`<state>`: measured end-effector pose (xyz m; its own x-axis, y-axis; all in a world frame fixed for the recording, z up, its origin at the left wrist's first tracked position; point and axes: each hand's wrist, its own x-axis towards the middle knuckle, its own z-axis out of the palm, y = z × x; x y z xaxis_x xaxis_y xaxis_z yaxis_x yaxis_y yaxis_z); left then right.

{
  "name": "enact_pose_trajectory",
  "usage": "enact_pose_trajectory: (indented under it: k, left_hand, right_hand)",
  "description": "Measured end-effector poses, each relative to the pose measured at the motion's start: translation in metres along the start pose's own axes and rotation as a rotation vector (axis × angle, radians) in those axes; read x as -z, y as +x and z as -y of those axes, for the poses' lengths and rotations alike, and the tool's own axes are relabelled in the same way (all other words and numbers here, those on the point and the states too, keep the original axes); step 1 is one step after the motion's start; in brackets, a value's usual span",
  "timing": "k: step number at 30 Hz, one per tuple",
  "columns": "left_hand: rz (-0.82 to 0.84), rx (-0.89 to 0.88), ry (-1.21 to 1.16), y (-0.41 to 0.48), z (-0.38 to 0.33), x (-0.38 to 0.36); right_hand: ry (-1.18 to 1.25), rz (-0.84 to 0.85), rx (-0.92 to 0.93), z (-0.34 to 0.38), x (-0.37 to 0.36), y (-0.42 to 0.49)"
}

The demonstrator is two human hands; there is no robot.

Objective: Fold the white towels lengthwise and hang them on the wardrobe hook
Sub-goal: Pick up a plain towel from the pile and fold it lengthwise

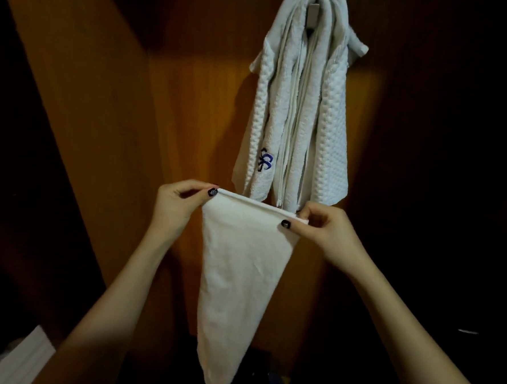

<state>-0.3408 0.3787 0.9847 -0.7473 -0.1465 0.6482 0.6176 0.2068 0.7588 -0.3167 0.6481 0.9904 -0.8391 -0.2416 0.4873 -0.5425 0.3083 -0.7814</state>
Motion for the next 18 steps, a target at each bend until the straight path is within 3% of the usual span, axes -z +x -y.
enact_pose_trajectory:
  k: [5,18]
  left_hand:
    - [-0.004,-0.025,0.050,0.007,-0.007,0.005]
    - [0.041,0.066,0.002,0.001,-0.009,0.002]
  right_hand:
    - [-0.062,-0.158,0.029,0.010,0.001,0.017]
    - [-0.103,-0.136,0.014,0.016,0.018,0.023]
